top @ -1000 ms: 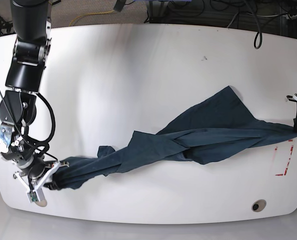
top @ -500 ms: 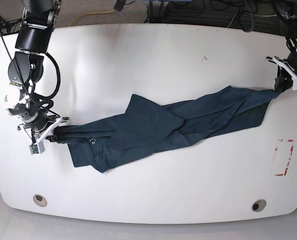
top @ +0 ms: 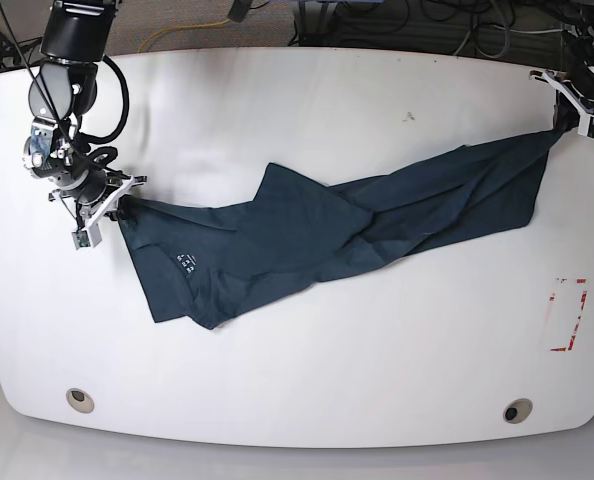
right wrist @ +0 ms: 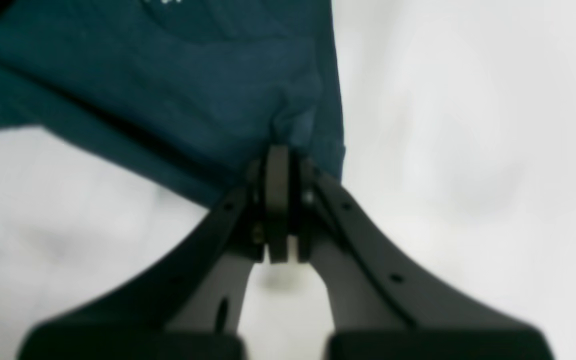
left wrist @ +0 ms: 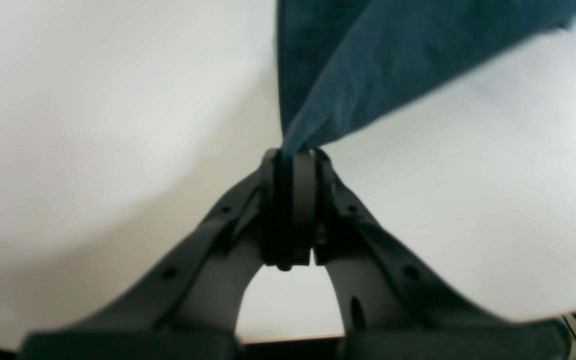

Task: Fold the T-shirt properly
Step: 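Release with the right gripper and regrasp the shirt near its hem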

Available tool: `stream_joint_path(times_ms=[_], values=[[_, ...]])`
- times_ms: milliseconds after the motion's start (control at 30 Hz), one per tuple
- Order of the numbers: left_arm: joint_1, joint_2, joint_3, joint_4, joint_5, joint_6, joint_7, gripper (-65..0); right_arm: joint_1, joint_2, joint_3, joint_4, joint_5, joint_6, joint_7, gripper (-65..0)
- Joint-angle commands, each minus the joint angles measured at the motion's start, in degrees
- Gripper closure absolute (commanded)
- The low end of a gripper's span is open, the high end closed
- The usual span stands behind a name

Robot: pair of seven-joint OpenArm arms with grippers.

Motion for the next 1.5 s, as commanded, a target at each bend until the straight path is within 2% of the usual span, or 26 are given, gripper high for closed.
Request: stream_joint_path(times_ms=[0,100,267,400,467,567,633,833,933,1067,1200,1300,1467], values=[[0.07,-1.30,-2.17,-0.77,-0.86,0.36,-1.42,0.0,-0.46,0.26,2.59,1.17,0.62,0.26,1.21,0.0],[0.07,-1.30,-3.49,-2.26,-0.86,0.36,-1.42,0.0,-1.96,-0.53,5.32,1.25,0.62,0.53,1.21,0.0],[0.07,-1.30,-4.54,-2.61,-0.86,0.36,-1.42,0.0,-2.93,-0.71,6.46,1.34,0.62,4.48,0.86,-1.3],[0.16,-1.21,-4.45,-2.35,-0.86,0.36,-1.42,0.0,-3.89,-2.82,6.63,4.33,0.62,5.27,-0.99,-16.5],[0.16,-1.12,-4.45,-2.44,-0.86,0.36,-1.42,0.0,-4.95,-4.22,7.69,8.73,0.62,5.36,-1.95,-27.1],[0.16,-1.04,-4.45,-2.35,-0.86,0.36,-1.42,0.0,-5.83,-6.68,8.13,13.91,0.62,6.15,-3.27,-37.4],[0.16,-1.04,-4.45,-2.35,-0.86,0.36,-1.42,0.0,-6.18,-8.53,8.13,17.61,0.62,7.56,-5.03,-40.9],[0.16,-1.04,-4.45,-2.35,-0.86,0.36,-1.42,0.0,-4.51,-14.33,7.95,19.80,0.62,11.87,-9.07,-39.8],[0.16,-1.04,-4.45,-2.70,-0.86,0.36,-1.42,0.0,-3.01,-17.41,7.95,19.36,0.62,12.48,-11.62,-39.8],[0.16,-1.04,-4.45,-2.44,-0.86,0.36,-1.42,0.0,-2.05,-21.10,6.81,19.36,0.36,12.31,-11.80,-39.8],[0.16,-1.04,-4.37,-2.61,-0.77,0.36,-1.42,0.0,-1.17,-22.60,3.21,18.22,0.09,12.13,-11.62,-39.8],[0.16,-1.04,-4.37,-2.35,-0.77,0.36,-1.42,0.0,0.24,-23.48,2.85,14.44,0.00,11.69,-11.45,-39.8],[0.16,-1.04,-4.37,-2.61,-0.77,0.36,-1.42,0.0,2.09,-23.39,2.77,9.78,0.00,7.82,-9.07,-35.8]])
